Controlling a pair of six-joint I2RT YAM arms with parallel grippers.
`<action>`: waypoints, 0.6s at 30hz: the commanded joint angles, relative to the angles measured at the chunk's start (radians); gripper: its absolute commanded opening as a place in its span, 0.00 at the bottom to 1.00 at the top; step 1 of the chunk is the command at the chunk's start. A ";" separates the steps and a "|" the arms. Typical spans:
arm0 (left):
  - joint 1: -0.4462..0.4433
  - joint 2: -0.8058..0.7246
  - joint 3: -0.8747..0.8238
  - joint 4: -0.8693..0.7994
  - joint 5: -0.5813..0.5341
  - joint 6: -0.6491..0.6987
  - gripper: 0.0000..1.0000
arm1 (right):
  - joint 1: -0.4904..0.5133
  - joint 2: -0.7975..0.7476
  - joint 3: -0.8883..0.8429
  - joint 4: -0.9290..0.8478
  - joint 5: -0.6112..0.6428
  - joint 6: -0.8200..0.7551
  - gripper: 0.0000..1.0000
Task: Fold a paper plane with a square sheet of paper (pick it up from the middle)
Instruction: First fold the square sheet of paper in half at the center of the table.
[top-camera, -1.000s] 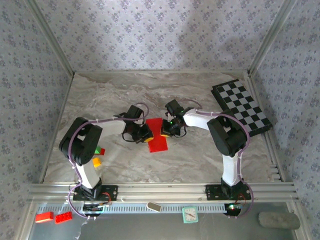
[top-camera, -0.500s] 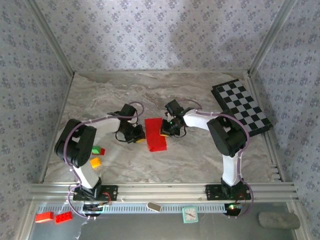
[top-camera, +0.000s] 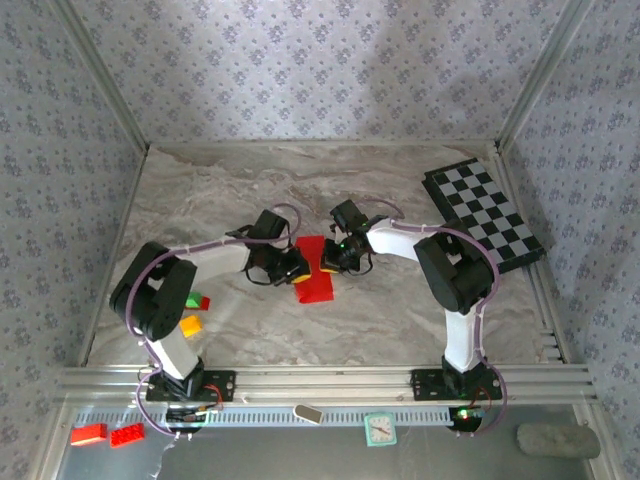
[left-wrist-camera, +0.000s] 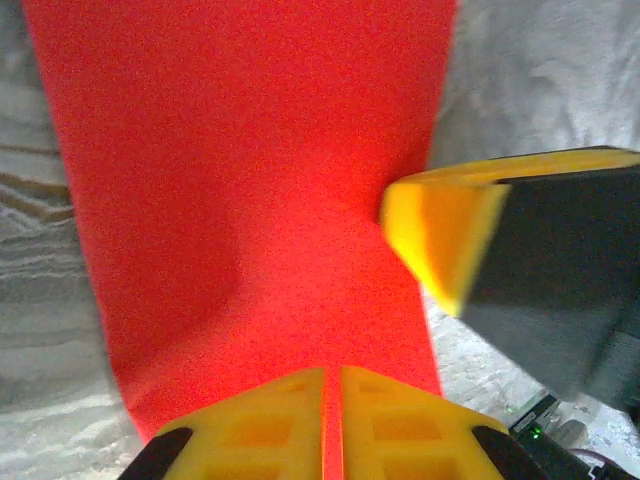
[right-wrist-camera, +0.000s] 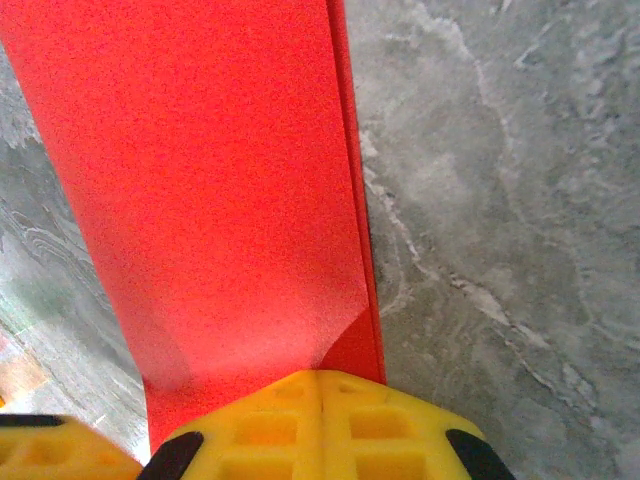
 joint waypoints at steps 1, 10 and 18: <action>-0.002 0.019 -0.041 0.007 0.011 -0.014 0.12 | -0.008 0.117 -0.074 -0.107 0.178 0.004 0.06; 0.025 0.023 -0.115 -0.173 -0.069 0.132 0.11 | -0.010 0.125 -0.080 -0.106 0.188 0.005 0.06; 0.068 -0.125 -0.139 -0.186 -0.046 0.114 0.11 | -0.009 0.124 -0.086 -0.098 0.191 0.006 0.06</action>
